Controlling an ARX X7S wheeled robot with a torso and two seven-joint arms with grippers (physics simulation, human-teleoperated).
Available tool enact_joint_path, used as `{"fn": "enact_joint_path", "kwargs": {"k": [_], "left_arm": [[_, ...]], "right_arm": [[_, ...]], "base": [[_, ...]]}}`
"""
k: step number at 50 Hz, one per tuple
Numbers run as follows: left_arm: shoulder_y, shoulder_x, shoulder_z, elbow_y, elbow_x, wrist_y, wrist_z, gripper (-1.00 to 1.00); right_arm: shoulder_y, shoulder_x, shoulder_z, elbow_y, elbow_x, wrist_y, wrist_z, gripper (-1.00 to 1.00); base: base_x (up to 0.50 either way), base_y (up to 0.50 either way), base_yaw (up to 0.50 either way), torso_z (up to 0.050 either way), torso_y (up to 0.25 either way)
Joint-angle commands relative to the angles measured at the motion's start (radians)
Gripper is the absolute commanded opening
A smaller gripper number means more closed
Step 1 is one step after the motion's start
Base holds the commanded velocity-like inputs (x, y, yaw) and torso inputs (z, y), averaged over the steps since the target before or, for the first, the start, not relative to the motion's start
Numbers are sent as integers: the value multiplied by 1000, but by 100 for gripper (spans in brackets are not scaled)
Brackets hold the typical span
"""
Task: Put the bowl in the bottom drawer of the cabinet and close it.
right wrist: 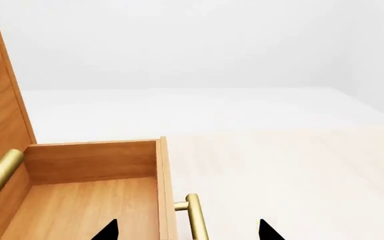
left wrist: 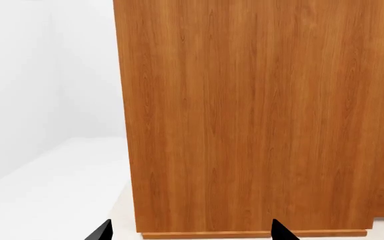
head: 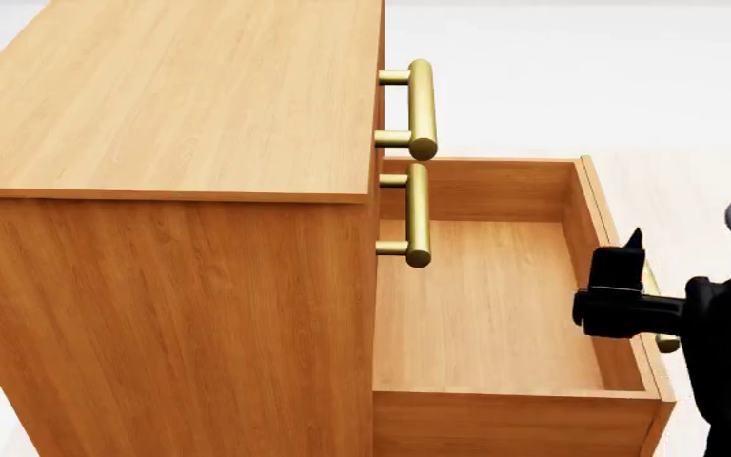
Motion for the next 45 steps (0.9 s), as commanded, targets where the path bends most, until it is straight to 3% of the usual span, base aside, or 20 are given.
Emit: {"fn": "enact_joint_path", "kwargs": {"k": [1,45], "left_arm": [[-1,-4,4,0,8,1,-4,100],[-38,11,27,-105,3,67,1,100]], "right_arm": [[-4,24,57,-41,-23,-20,52,100],[-87,52,303,66,-120,-121,211,100]], "base": [[0,0,0,0,0],[0,0,0,0,0]]}}
